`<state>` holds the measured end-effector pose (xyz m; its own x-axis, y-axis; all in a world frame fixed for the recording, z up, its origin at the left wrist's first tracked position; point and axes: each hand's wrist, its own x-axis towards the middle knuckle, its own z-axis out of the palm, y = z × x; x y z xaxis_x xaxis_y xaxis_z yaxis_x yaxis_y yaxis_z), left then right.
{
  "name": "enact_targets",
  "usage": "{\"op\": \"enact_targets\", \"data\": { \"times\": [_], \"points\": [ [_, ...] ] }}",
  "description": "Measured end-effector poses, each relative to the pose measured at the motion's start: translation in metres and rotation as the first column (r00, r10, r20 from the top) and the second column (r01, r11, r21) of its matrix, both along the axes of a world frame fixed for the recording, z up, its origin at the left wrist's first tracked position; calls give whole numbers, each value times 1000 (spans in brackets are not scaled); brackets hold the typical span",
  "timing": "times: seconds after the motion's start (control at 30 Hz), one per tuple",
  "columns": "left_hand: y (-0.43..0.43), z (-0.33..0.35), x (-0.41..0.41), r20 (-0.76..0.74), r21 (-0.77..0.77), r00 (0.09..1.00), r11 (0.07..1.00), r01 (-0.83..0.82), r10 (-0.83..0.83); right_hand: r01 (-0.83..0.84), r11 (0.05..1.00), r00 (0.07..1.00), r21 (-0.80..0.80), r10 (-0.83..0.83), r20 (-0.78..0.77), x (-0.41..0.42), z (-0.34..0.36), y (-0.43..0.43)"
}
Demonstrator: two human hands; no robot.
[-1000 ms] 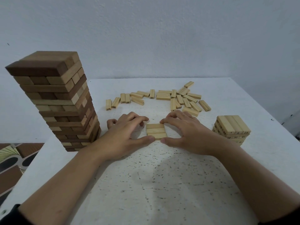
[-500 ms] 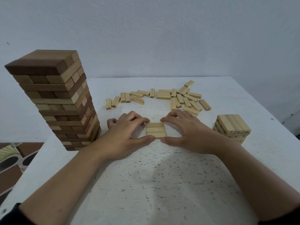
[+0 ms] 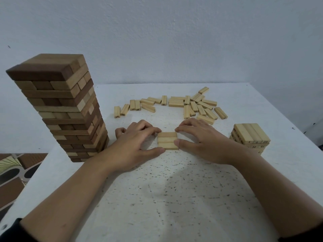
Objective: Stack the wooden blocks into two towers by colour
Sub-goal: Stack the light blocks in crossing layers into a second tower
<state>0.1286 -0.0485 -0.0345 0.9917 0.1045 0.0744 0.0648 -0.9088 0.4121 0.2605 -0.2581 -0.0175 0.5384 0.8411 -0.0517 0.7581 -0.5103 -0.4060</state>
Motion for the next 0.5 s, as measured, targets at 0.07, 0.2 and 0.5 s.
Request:
{"op": "enact_targets", "data": {
  "times": [0.07,0.2,0.5],
  "points": [
    [0,0,0,-2,5,1000,1000,4,-4,-1,1000,1000,-3,2,22,0,-1,0],
    [1,-1,0,0,3,1000,1000,7,-7,-6,1000,999,-2,6,45,0,-3,1],
    [3,-2,0,4,13,1000,1000,15,-15,-10,1000,998,4,10,58,-1,-4,2]
  ]
}}
